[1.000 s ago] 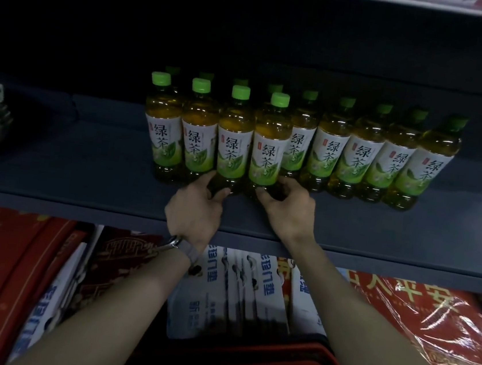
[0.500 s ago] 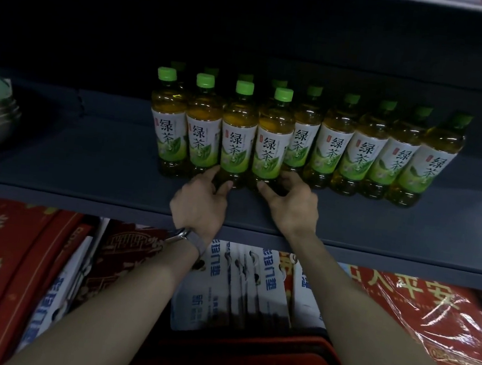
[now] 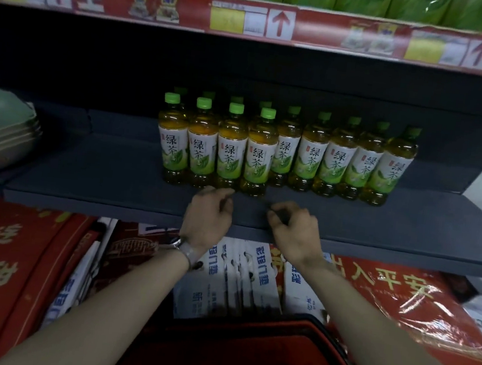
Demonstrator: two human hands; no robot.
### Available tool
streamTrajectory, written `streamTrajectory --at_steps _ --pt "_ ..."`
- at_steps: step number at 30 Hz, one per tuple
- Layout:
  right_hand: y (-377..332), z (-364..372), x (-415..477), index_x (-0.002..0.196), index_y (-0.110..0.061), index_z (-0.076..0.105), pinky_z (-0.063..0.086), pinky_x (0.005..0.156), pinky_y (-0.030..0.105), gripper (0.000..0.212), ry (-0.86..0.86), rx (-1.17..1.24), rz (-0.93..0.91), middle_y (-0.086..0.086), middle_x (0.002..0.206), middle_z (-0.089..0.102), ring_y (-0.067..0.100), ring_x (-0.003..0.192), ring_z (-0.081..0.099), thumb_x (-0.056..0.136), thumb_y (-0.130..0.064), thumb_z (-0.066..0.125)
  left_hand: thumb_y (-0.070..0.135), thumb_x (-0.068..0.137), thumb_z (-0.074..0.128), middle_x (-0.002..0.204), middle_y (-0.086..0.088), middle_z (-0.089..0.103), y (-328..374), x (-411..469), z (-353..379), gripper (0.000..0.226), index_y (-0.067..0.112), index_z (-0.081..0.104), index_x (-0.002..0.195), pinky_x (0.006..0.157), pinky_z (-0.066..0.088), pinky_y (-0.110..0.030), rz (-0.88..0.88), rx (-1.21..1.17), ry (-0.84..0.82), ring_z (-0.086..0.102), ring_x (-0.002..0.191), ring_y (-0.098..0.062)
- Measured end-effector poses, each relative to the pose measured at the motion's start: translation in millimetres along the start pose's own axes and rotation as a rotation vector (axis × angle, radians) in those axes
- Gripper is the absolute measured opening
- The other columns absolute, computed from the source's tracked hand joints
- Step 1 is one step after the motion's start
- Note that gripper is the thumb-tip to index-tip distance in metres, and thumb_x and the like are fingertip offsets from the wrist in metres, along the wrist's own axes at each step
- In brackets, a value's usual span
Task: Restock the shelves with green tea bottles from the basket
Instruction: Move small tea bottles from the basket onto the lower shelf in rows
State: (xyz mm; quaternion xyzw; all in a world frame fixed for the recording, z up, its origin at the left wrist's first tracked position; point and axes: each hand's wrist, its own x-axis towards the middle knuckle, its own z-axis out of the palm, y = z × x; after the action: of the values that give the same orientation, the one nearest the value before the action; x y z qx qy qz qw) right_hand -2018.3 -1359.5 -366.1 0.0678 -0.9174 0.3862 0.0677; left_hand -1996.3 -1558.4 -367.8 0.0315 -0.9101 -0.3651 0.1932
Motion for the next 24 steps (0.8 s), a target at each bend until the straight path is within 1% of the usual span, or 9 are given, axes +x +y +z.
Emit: streamTrajectory --at_steps 3,6,8,10,14,16,18,20,24 --pt "4.0 -11.4 -35.0 0.127 -0.023 0.071 0.054 0.097 0.033 0.029 -0.018 -0.058 -0.028 0.007 0.116 0.072 0.024 0.11 0.067 0.099 -0.031 0.066 0.016 0.101 0.055 0.117 0.001 0.065 17.8 -30.2 1.4 0.03 0.02 0.075 0.124 0.094 0.052 -0.032 0.115 -0.018 -0.008 0.063 0.109 -0.016" --pt "8.6 -21.7 -73.3 0.13 -0.024 0.07 0.051 0.094 0.029 0.033 -0.042 -0.101 -0.054 0.007 0.122 0.069 0.024 0.113 0.065 0.098 -0.028 0.067 0.022 0.101 0.055 0.118 0.003 0.065 28.7 -65.4 2.2 0.027 0.024 0.075 0.12 0.092 0.054 -0.033 0.138 0.004 -0.09 0.064 0.105 -0.015" --pt "13.6 -26.0 -99.6 0.129 -0.027 0.07 0.054 0.093 0.032 0.034 -0.063 -0.173 -0.075 0.005 0.125 0.068 0.024 0.112 0.066 0.096 -0.03 0.066 0.028 0.101 0.054 0.12 0.003 0.068 33.5 -93.8 4.2 0.028 0.027 0.075 0.118 0.09 0.056 -0.038 0.142 0.112 -0.181 0.065 0.107 -0.018" --pt "21.3 -27.3 -123.7 0.125 -0.03 0.07 0.057 0.091 0.037 0.033 -0.11 -0.264 -0.089 0.005 0.122 0.071 0.028 0.111 0.068 0.093 -0.035 0.063 0.033 0.101 0.05 0.116 0.003 0.07 35.6 -123.9 8.1 0.028 0.028 0.076 0.112 0.087 0.056 -0.04 0.163 0.202 -0.219 0.066 0.106 -0.02" --pt "47.7 -21.1 -164.7 0.118 -0.03 0.068 0.055 0.09 0.038 0.031 -0.346 -0.426 0.012 0.009 0.118 0.074 0.036 0.112 0.068 0.094 -0.047 0.059 0.043 0.104 0.044 0.111 0.004 0.07 24.7 -181.6 23.9 0.032 0.027 0.072 0.107 0.081 0.054 -0.035 0.072 0.252 -0.324 0.066 0.105 -0.021" --pt "66.2 -13.1 -180.9 0.121 -0.026 0.069 0.055 0.094 0.038 0.036 -0.459 -0.471 0.042 0.01 0.122 0.074 0.035 0.116 0.068 0.094 -0.048 0.059 0.047 0.104 0.044 0.119 0.003 0.07 12.1 -205.5 36.7 0.033 0.028 0.07 0.112 0.087 0.055 -0.038 0.011 0.324 -0.415 0.067 0.111 -0.026" --pt "85.7 -1.5 -195.3 0.132 -0.025 0.066 0.053 0.102 0.041 0.043 -0.558 -0.509 0.108 0.013 0.132 0.07 0.037 0.125 0.065 0.095 -0.047 0.06 0.049 0.102 0.046 0.125 0.003 0.07 -1.0 -225.6 50.8 0.035 0.029 0.07 0.116 0.094 0.055 -0.04 -0.049 0.4 -0.51 0.066 0.116 -0.028" --pt "104.6 11.5 -208.4 0.139 -0.023 0.062 0.051 0.106 0.043 0.047 -0.62 -0.551 0.174 0.016 0.137 0.066 0.039 0.128 0.063 0.097 -0.046 0.06 0.049 0.101 0.046 0.125 0.0 0.07 -16.0 -244.6 67.3 0.037 0.026 0.07 0.115 0.094 0.056 -0.04 -0.061 0.486 -0.598 0.067 0.116 -0.029" --pt "140.8 39.3 -227.7 0.134 -0.019 0.065 0.053 0.106 0.047 0.05 -0.729 -0.589 0.26 0.016 0.136 0.065 0.039 0.127 0.064 0.094 -0.048 0.061 0.047 0.102 0.046 0.127 -0.009 0.069 -44.2 -277.7 97.8 0.04 0.02 0.069 0.12 0.092 0.054 -0.039 -0.09 0.633 -0.776 0.066 0.119 -0.032"
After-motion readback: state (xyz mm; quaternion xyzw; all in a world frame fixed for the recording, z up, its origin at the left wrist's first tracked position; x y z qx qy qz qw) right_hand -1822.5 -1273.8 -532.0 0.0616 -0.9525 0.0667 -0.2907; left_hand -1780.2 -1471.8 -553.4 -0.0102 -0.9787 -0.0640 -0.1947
